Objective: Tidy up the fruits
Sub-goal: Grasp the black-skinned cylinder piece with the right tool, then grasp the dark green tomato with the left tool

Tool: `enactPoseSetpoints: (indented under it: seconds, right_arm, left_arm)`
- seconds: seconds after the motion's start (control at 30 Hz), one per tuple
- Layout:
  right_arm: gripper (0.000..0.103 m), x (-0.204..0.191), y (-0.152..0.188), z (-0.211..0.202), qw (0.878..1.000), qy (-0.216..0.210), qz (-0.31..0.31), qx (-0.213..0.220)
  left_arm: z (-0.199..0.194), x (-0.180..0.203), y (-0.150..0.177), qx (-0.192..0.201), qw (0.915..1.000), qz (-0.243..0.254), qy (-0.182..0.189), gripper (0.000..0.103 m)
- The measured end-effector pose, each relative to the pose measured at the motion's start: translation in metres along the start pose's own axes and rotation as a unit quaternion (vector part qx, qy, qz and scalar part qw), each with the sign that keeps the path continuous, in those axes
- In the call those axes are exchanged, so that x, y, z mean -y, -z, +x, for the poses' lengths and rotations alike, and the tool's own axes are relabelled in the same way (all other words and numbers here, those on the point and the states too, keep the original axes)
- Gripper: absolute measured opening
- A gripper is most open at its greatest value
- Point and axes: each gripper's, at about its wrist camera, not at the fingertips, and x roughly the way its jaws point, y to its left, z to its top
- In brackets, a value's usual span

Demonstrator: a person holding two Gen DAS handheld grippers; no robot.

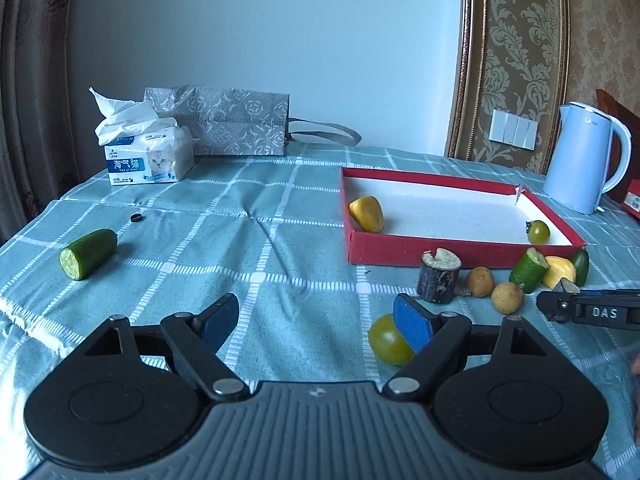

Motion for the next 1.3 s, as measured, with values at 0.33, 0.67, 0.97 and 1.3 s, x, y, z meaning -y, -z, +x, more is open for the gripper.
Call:
enactPoseSetpoints:
  seconds: [0.33,0.67,0.97,1.3]
  right_arm:
    - [0.033,0.004,0.002,-0.006,1.0,-0.013,0.015,0.01]
    - [0.033,0.008,0.005,-0.014,0.999,-0.023,0.027,0.027]
    - [0.033,0.013,0.006,-0.016,0.998,-0.032,0.041,0.037]
    - [0.033,0.016,0.007,-0.017,0.997,-0.036,0.05,0.04]
  left_arm:
    - [-0.003,0.017,0.008,0.003,0.9995,0.031,0.006,0.085]
    - [0.027,0.059,0.009,-0.029,0.9969,0.072,0.012,0.084]
    - [0.052,0.061,0.007,-0.058,0.9961,0.067,0.005,0.057]
    - [0.042,0.064,0.009,-0.057,0.9956,0.074,0.008,0.033]
